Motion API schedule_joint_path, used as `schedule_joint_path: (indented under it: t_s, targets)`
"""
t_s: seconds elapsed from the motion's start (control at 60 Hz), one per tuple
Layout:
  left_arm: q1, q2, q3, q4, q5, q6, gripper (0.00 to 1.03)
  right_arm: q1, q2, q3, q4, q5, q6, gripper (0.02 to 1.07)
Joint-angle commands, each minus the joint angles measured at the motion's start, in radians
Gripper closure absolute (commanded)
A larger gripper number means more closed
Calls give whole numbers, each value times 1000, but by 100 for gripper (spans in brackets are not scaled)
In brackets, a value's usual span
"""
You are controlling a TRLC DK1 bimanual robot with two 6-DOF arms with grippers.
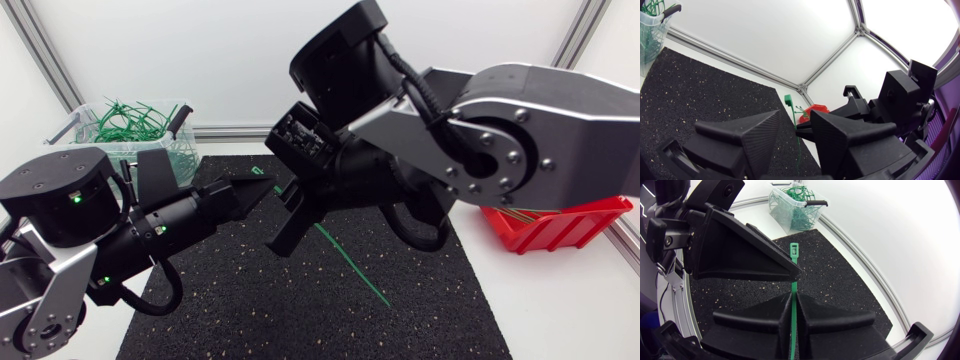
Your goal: Take a green cable tie from the red box, thread the tail through the head to close it, then place it in the transparent bin on the left.
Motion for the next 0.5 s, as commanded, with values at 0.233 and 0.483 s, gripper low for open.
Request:
schedule_joint_path:
  t_s: [0.233,0.483]
  targets:
    - [-7,20,-4,29,-19,-27,78,-7,-11,11,18,-2,29,101]
    - [-9,20,-4,31,-19,-30,79,-9,-9,11,21,-2,32,101]
